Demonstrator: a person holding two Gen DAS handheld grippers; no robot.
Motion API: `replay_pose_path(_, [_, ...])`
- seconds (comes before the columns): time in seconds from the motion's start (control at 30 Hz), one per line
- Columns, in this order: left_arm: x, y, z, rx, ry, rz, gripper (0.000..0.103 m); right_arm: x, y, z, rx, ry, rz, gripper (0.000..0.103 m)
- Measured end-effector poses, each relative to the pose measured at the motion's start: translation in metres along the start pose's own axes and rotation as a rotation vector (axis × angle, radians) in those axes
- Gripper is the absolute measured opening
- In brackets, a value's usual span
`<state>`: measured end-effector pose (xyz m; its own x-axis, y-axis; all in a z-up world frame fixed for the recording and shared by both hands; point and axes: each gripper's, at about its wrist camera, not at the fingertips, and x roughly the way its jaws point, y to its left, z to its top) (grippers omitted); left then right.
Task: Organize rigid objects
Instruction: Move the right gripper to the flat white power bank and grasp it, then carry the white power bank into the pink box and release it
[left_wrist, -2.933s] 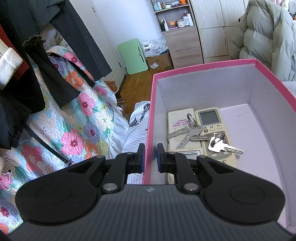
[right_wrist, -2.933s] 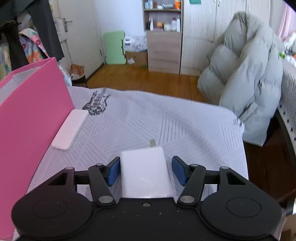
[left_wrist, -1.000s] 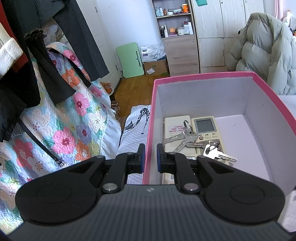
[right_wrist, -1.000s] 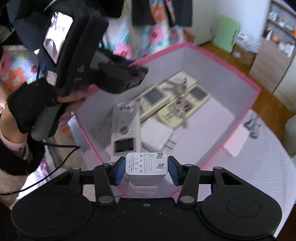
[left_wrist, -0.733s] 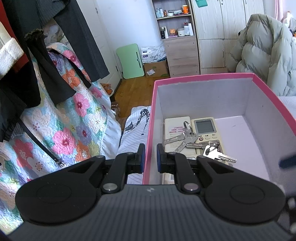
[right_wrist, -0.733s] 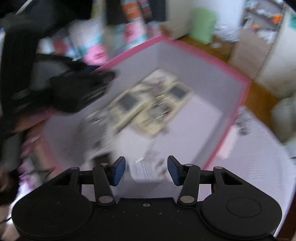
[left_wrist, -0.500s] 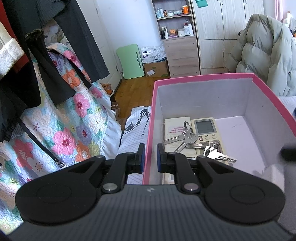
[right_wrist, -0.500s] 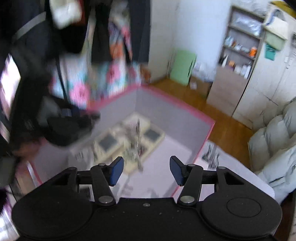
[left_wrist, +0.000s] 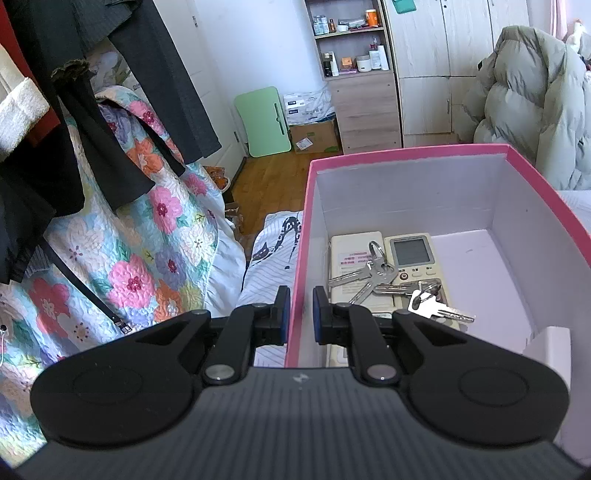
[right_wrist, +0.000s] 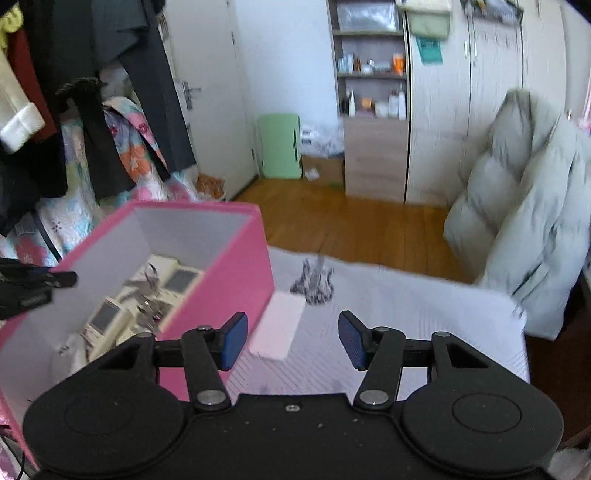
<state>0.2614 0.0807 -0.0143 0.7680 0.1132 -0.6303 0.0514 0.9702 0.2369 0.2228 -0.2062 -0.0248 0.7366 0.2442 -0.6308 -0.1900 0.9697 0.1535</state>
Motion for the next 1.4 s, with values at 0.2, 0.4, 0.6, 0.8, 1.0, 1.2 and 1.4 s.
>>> replay_pose_path(0.2, [-0.001, 0.002, -0.001, -0.002, -0.003, -0.011, 0.011, 0.046, -0.002, -0.011, -0.044, 0.085, 0.052, 0.054])
replay_pose_path(0.4, [-0.002, 0.000, -0.002, 0.014, -0.001, -0.001, 0.011, 0.072, 0.022, -0.028, -0.273, 0.114, 0.075, 0.054])
replay_pose_path(0.6, [-0.002, 0.002, -0.001, -0.010, -0.002, -0.012, 0.011, 0.078, 0.007, -0.024, -0.277, 0.080, 0.123, 0.041])
replay_pose_path(0.8, [-0.002, 0.001, -0.001, -0.002, -0.001, -0.006, 0.011, 0.076, -0.012, -0.020, -0.207, 0.100, 0.035, 0.040])
replay_pose_path(1.0, [-0.002, 0.001, -0.001, -0.003, 0.000, -0.005, 0.011, 0.079, -0.023, -0.010, -0.097, 0.107, 0.012, 0.056])
replay_pose_path(1.2, [-0.002, 0.001, -0.001, 0.000, 0.001, -0.003, 0.011, 0.106, -0.013, -0.005, -0.087, 0.066, -0.060, 0.046])
replay_pose_path(1.4, [-0.003, 0.001, -0.001, -0.003, -0.001, -0.006, 0.011, 0.090, -0.020, -0.010, -0.011, 0.023, -0.064, 0.044])
